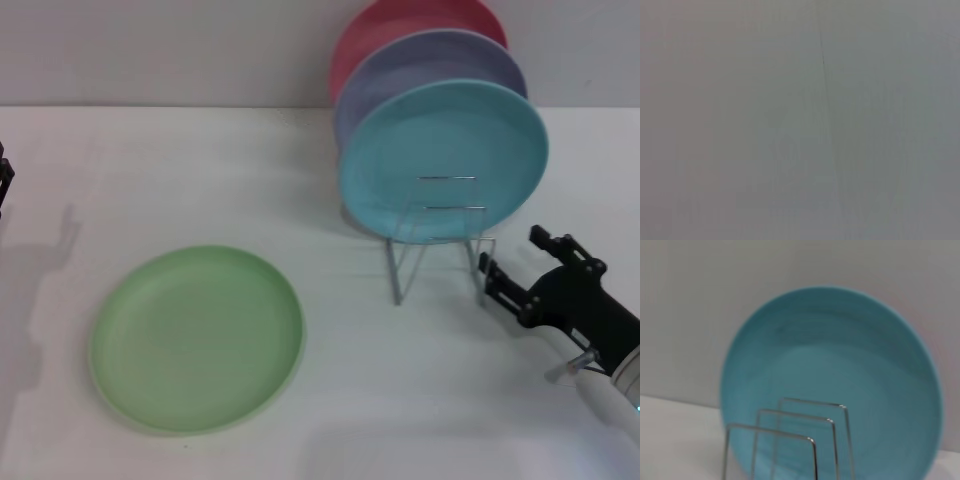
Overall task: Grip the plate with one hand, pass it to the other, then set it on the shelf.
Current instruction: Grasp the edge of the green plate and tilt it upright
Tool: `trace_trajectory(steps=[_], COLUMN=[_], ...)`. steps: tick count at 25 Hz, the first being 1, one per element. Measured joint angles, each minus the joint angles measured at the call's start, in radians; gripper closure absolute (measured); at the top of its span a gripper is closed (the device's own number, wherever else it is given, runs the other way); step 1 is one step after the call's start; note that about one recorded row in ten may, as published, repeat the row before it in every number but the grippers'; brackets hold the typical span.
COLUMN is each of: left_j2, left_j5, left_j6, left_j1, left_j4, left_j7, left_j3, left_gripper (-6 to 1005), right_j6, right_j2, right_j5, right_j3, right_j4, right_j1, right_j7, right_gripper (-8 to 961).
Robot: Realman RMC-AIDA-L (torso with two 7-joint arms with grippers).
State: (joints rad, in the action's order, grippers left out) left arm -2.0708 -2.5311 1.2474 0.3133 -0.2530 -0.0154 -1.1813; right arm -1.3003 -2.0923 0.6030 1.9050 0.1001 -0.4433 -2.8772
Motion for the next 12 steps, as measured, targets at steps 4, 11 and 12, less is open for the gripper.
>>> trace_trajectory(steps=[4,11,12], left_j2=[0.0,0.0,0.0], left_j5=[0.0,0.0,0.0], left_j6=[0.0,-0.001,-0.001], left_j1=[0.004,0.011,0.012], left_j4=[0.001,0.005,0.006], left_j7=[0.0,0.0,0.0], left_j3=[-0.005,-0.011,-0.01], left_gripper=[201,200,200], right_j6=[-0.012,-0.056,-0.056], right_j2=[0.0,0.0,0.0], right_j5=[0.07,-0.02,-0.057], right_j3=[0.001,0.138,0.182], right_j4=[-0.029,-0.044,-0.04], right_j1=[0.006,0.072,0.082], right_j7=[0.001,-0.005,-0.006], right_gripper=[186,186,186])
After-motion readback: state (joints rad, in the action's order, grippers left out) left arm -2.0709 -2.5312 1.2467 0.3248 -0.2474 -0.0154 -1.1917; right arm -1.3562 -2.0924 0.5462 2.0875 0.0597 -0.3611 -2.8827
